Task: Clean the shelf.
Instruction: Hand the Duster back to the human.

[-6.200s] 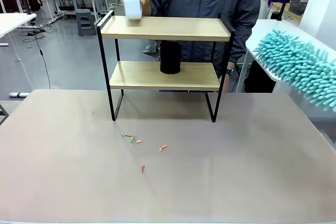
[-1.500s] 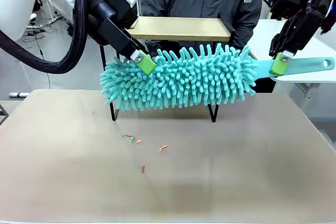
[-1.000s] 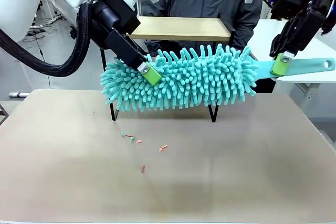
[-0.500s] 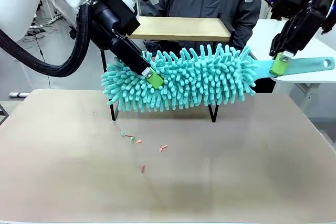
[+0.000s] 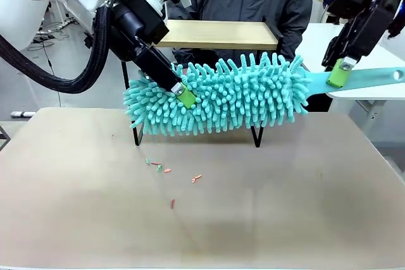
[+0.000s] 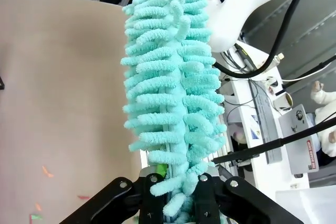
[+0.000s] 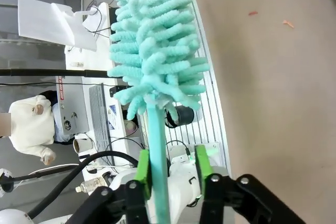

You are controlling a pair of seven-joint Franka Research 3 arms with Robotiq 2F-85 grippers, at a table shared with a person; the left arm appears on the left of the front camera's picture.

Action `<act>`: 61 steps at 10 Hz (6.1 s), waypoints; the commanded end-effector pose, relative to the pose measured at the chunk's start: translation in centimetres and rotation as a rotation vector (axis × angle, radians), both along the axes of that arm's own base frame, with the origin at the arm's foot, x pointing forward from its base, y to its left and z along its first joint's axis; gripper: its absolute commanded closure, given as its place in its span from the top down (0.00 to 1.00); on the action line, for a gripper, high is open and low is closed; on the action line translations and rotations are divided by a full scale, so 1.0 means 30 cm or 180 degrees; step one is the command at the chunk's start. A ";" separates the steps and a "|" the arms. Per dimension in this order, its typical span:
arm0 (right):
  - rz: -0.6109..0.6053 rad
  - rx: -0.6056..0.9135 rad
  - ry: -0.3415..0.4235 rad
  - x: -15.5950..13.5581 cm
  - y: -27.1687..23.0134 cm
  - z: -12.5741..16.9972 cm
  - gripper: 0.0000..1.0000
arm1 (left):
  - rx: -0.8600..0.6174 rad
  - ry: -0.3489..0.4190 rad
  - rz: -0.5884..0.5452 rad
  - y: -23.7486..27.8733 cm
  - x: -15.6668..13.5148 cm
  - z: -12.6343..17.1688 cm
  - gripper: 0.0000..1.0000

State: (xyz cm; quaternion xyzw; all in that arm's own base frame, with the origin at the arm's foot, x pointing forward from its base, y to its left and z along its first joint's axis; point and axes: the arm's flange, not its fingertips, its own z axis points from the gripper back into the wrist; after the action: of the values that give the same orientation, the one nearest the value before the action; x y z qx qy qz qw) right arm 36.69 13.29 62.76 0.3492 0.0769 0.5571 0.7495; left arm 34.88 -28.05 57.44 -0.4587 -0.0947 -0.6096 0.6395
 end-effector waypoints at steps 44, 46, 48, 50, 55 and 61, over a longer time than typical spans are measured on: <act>-0.3990 0.1096 0.0394 0.038 -0.674 -0.616 1.00 | -0.0643 0.3381 0.2803 1.167 0.148 -0.596 1.00; -0.3406 0.1797 0.0802 0.134 -0.561 -0.648 1.00 | -0.0459 0.3349 0.2531 1.022 0.183 -0.685 1.00; -0.3013 0.2205 0.1367 0.207 -0.413 -0.701 1.00 | -0.0554 0.3419 0.2647 1.046 0.131 -0.702 1.00; -0.3487 0.1755 0.0775 0.093 -0.518 -0.633 1.00 | -0.0554 0.3419 0.2647 1.046 0.131 -0.702 1.00; -0.3487 0.1755 0.0775 0.093 -0.518 -0.633 1.00 | -0.0554 0.3419 0.2647 1.046 0.131 -0.702 1.00; -0.3487 0.1755 0.0775 0.093 -0.518 -0.633 1.00 | -0.0554 0.3419 0.2647 1.046 0.131 -0.702 1.00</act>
State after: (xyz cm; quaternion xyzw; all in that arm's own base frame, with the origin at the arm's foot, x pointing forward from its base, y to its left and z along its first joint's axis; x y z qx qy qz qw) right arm 39.79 -2.44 43.60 0.5833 -0.1768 0.0592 0.7906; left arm 39.27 3.44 36.00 -0.6700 0.0137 0.0092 0.7422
